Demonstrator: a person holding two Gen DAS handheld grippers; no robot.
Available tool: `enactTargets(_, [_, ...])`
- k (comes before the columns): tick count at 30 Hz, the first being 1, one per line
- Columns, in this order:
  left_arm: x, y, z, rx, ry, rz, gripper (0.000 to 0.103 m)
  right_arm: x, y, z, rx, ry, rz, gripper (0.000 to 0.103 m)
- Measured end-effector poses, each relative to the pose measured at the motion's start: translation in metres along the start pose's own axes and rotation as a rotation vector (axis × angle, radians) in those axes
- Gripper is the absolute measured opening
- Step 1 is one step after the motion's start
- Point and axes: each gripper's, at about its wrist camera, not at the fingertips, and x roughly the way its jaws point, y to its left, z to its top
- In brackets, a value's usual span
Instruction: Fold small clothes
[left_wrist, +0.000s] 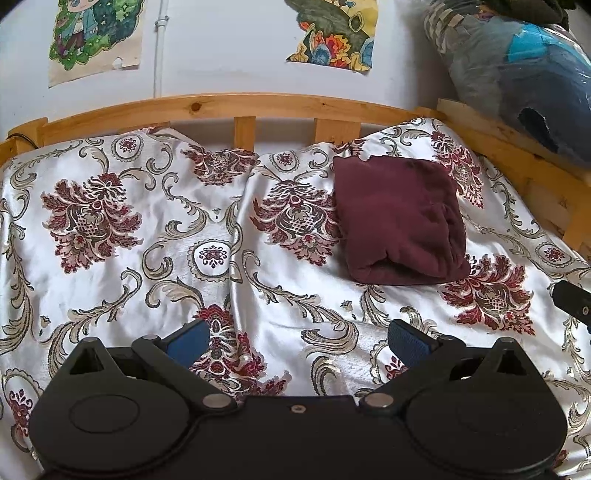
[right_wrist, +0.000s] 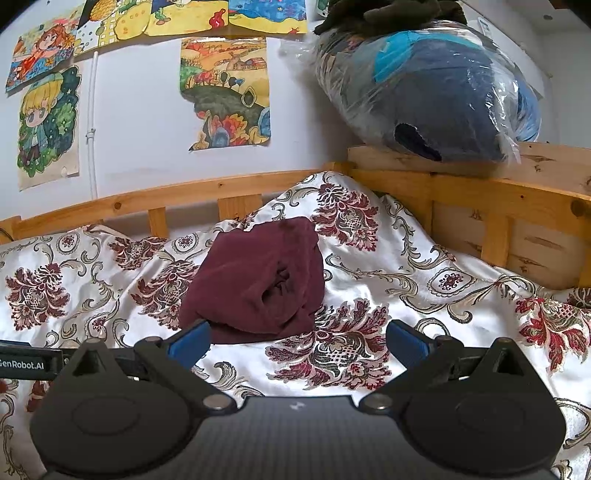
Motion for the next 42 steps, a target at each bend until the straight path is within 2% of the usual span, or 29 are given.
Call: enactTargets(42, [-0.0036,-0.0071,-0.0046,0.039,-0.003,-0.012,0.102,0.0011,-0.0006,-0.0011,0.002,0.007,0.004,0.103])
